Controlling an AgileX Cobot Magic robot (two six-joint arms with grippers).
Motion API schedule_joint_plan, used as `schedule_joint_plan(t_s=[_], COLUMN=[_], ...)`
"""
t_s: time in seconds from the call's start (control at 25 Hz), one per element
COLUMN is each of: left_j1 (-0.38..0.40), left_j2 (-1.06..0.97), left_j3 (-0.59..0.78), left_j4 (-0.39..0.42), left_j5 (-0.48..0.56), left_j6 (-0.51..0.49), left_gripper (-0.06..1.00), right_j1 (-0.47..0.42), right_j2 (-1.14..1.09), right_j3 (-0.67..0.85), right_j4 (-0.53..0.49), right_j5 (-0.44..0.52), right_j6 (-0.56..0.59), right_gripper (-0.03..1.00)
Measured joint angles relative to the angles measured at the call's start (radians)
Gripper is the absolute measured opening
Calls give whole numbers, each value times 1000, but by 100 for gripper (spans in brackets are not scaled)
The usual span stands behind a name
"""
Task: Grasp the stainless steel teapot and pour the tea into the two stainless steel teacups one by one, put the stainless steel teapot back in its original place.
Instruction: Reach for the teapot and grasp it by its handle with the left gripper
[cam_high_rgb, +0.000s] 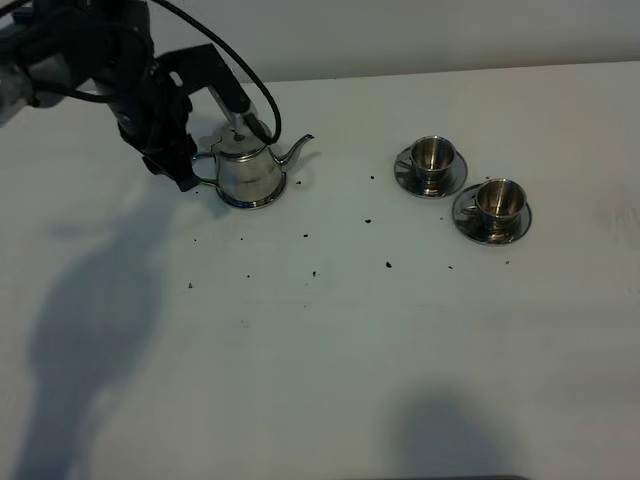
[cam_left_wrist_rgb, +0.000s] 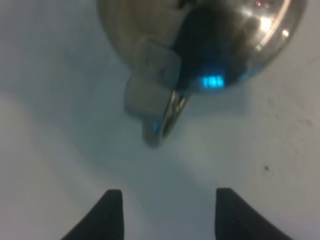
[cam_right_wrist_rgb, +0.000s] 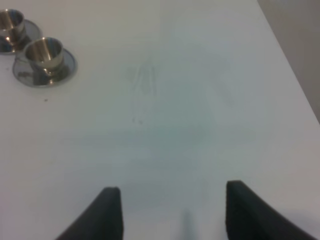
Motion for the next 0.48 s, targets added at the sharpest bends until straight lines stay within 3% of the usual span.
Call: schedule_joint_plan(t_s=[0.48], left_j1=[14], left_j2=[39], left_j3=[-1], left_j4=[-6], left_j5=[-87], left_j6=[23], left_gripper=[48], right_j1=[0], right_j2=[0], right_j3=[0], right_j4=[0], right_j5=[0], right_j6=[0], right_gripper=[45])
